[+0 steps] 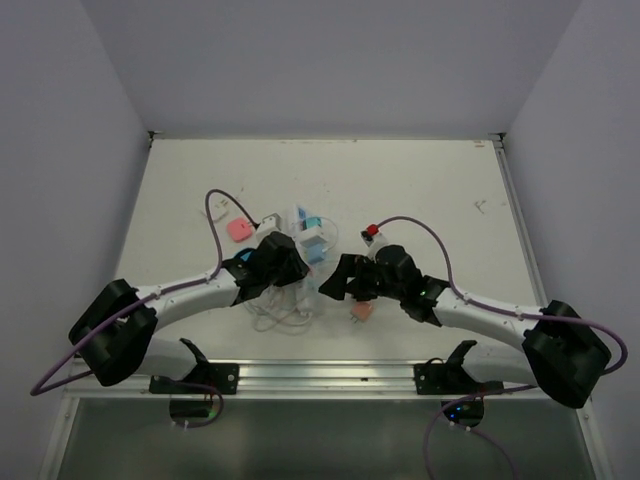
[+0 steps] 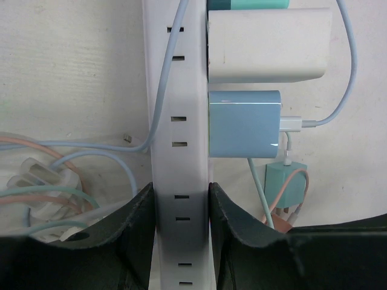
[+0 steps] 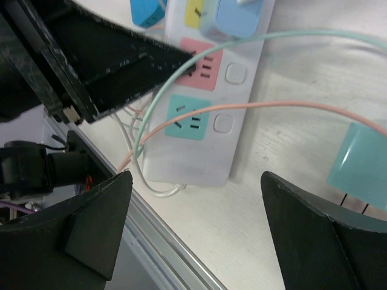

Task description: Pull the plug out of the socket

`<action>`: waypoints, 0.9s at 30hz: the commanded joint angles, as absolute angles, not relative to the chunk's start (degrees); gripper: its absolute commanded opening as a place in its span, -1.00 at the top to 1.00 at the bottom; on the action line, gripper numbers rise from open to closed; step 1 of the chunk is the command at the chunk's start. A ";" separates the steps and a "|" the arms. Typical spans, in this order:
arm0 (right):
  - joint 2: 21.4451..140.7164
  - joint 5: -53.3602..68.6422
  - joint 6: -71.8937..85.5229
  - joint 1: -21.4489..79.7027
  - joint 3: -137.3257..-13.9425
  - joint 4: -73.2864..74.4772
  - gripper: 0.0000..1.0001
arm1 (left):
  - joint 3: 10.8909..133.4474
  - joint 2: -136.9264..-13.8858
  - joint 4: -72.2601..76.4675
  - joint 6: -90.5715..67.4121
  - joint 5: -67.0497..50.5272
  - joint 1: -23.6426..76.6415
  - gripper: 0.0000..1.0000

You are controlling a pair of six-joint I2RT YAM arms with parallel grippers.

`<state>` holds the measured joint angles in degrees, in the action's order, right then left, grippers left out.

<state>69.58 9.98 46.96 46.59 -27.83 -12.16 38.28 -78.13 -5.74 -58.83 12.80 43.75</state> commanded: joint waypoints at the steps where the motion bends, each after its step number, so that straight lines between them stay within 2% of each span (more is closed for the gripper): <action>1: 68.03 7.82 45.53 44.39 -31.55 -9.58 -0.79 | 37.71 -74.71 -5.36 -55.82 13.36 43.33 1.00; 6: 72.50 7.39 47.62 40.70 -35.68 -13.26 -0.62 | 36.13 -72.43 -5.10 -53.97 11.96 43.33 1.00; 14: 85.51 11.16 51.33 39.46 -38.94 -24.68 -0.49 | 33.49 -70.58 -2.11 -53.79 9.93 43.33 1.00; 27: 97.63 15.55 55.80 39.55 -41.04 -36.11 -0.04 | 32.96 -71.80 -0.97 -53.88 9.75 43.33 1.00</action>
